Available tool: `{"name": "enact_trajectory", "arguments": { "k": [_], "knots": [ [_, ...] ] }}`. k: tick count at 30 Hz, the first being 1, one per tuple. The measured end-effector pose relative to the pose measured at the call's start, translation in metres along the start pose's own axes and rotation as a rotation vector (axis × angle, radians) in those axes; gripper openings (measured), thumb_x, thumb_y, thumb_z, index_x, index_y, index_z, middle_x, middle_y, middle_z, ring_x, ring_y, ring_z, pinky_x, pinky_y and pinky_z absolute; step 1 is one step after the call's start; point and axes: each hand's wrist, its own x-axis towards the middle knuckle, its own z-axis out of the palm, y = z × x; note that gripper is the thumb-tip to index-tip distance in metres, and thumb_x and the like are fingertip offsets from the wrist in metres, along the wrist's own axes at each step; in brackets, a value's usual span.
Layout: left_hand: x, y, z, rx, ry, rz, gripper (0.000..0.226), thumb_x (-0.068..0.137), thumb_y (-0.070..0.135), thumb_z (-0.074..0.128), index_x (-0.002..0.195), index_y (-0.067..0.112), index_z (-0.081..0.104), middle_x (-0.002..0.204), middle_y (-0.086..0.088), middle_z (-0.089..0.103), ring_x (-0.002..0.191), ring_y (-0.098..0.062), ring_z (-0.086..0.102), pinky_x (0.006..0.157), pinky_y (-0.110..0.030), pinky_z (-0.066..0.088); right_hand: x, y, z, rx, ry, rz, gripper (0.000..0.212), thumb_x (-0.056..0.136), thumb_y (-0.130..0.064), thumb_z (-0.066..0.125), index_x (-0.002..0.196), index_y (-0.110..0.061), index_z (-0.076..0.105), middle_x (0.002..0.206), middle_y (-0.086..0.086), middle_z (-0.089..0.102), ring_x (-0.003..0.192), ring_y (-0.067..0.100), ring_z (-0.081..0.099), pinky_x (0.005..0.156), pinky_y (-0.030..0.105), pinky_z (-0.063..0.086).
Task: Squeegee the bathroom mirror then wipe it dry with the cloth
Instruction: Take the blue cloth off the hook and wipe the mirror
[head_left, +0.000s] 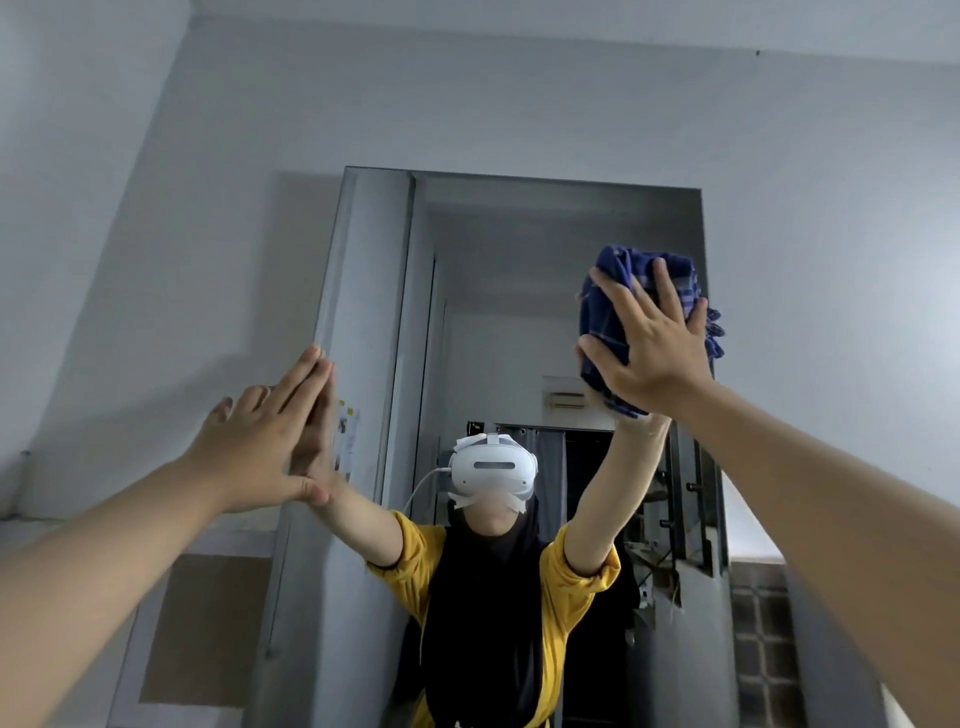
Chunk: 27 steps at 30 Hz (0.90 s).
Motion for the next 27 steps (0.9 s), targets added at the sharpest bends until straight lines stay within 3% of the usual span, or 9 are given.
{"name": "enact_trajectory", "arguments": {
  "k": [6,12,17,27],
  "knots": [
    [0.000,0.000,-0.001,-0.012,0.001,0.007,0.136,0.061,0.068,0.068,0.137,0.024,-0.036,0.143,0.012,-0.046,0.132,-0.030,0.029,0.106,-0.049,0.034,-0.009,-0.004,0.003,0.053,0.045,0.124,0.067,0.086,-0.057,0.039,0.147,-0.041,0.019,0.159,-0.008,0.021,0.149,0.025,-0.003,0.110,0.068,0.003],
    [0.000,-0.005,0.002,-0.061,0.024,0.045,0.135,0.062,0.068,0.068,0.141,0.021,-0.031,0.145,0.009,-0.045,0.127,-0.033,0.033,0.101,-0.049,0.037,-0.033,-0.029,0.009,0.073,0.098,0.400,0.065,0.089,-0.052,0.045,0.146,-0.039,0.019,0.160,-0.006,0.017,0.149,0.027,-0.003,0.109,0.070,0.003],
    [0.004,-0.012,0.009,-0.095,0.028,0.086,0.136,0.060,0.071,0.067,0.140,0.021,-0.032,0.145,0.007,-0.045,0.126,-0.034,0.032,0.101,-0.049,0.039,-0.034,-0.097,0.025,0.115,0.114,0.687,0.068,0.089,-0.051,0.040,0.149,-0.036,0.012,0.162,-0.003,0.010,0.147,0.030,-0.009,0.106,0.073,-0.002],
    [-0.001,-0.029,0.019,-0.205,0.012,0.195,0.123,0.066,0.073,0.059,0.145,0.020,-0.019,0.152,0.005,-0.033,0.140,-0.029,0.011,0.110,-0.052,0.026,0.002,-0.228,0.053,0.143,0.003,0.411,0.068,0.088,-0.053,0.040,0.149,-0.040,0.012,0.162,-0.008,-0.002,0.147,0.031,-0.014,0.105,0.073,-0.004]
  ]
}}
